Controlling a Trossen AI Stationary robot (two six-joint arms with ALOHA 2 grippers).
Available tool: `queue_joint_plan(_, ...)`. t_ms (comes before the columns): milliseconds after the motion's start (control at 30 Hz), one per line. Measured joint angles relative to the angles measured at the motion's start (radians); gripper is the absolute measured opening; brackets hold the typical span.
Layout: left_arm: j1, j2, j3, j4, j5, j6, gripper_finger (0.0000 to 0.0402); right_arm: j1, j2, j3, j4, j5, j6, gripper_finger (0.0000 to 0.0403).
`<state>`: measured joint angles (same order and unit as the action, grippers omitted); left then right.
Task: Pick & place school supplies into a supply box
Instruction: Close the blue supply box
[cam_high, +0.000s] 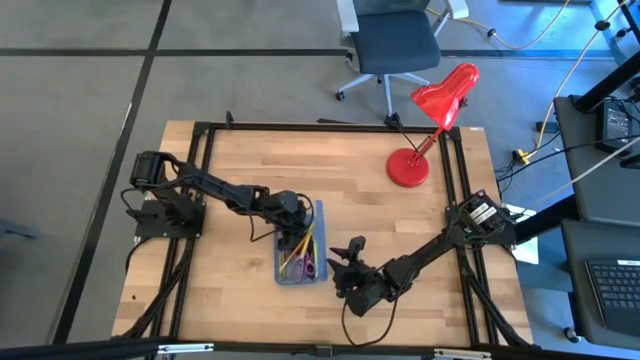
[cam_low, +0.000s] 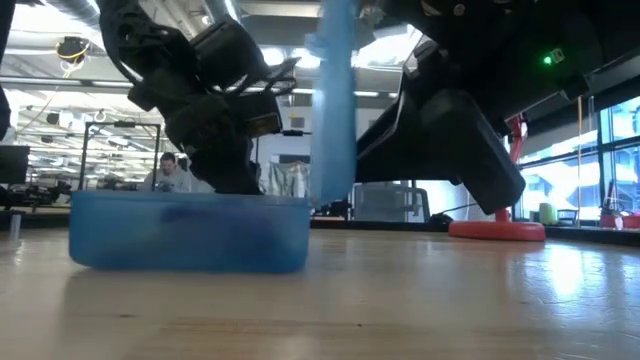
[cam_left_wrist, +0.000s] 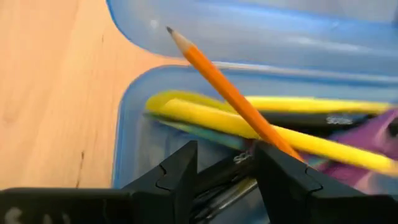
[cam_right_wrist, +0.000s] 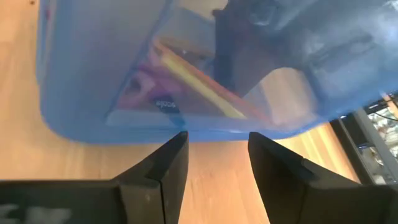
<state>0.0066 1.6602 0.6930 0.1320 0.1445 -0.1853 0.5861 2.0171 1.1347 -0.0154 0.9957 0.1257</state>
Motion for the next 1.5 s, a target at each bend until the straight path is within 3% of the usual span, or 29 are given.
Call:
queue_joint_plan(300,-0.026,-0.06,0.0,-0.077,0.002,-0.018,0.0148,0.0,0.0,0.0,0.001,-0.003,-0.009,0.0172)
queue_joint_plan(567,-0.025,-0.13,0.002,-0.155,-0.007,-0.03,0.0144,0.0,0.0,0.0,0.053,-0.003,-0.109,0.0172)
queue_joint_plan(767,-0.028,-0.262,0.003,-0.298,-0.083,-0.051,0.0144,-0.012,0.0,0.0,0.106,-0.004,-0.182,0.0172)
queue_joint_plan(1000,-0.059,-0.425,-0.019,-0.616,-0.276,-0.231,0.0144,-0.037,0.0,0.0,0.125,-0.004,-0.19,0.0172)
queue_joint_plan(1233,-0.094,-0.405,-0.122,-0.63,-0.243,-0.37,0.0143,-0.065,0.0,0.0,0.139,-0.015,-0.22,0.0172)
queue_joint_plan(1500,-0.111,-0.399,-0.183,-0.412,-0.266,-0.373,0.0143,-0.097,0.0,0.0,0.25,-0.109,-0.345,0.0172)
